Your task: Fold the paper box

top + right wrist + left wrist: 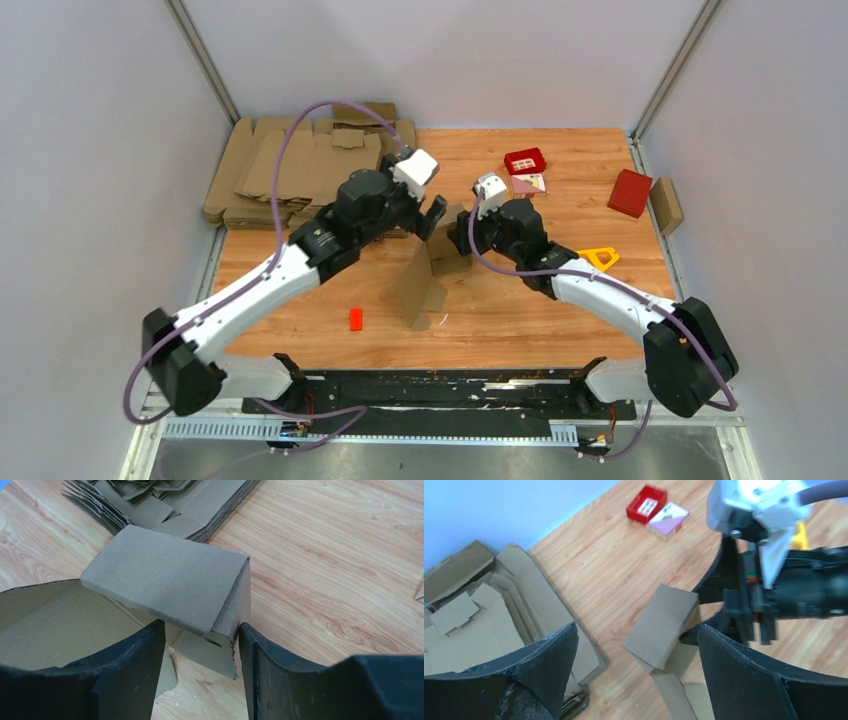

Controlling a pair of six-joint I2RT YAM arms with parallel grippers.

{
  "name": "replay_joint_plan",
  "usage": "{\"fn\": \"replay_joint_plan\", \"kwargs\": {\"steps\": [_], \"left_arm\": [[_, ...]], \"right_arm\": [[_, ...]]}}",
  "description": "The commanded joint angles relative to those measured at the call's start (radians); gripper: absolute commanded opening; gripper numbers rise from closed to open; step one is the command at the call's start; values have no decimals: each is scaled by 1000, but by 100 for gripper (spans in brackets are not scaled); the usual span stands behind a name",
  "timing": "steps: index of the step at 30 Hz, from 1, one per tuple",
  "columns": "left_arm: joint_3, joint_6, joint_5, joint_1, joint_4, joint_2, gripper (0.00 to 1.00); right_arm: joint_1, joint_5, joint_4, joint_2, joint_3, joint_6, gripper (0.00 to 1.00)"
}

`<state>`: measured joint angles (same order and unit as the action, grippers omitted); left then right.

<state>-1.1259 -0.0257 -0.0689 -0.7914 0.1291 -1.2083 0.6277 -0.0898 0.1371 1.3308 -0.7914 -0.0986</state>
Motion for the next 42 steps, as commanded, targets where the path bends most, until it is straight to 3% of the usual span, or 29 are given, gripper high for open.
{"fn": "replay_joint_plan", "kwargs": {"steps": [1,6,15,35,42], "left_arm": [[-145,-185,-21,-3,186,-188,95],[-253,-255,0,-3,276,-309,93],[-334,-318,47,-3,371,-390,91],[-377,-348,161,-5,457,-367,96],[-372,-370,24,-25,437,-390,91]], "right_arm": [[0,-14,58,-31,16,-2,56],[-1,-14,81,-40,33,-12,55],[-7,-24,118,-38,56,-35,52],[-31,-58,162,-30,78,-67,47],[-33,-63,172,-27,80,-73,44]]}}
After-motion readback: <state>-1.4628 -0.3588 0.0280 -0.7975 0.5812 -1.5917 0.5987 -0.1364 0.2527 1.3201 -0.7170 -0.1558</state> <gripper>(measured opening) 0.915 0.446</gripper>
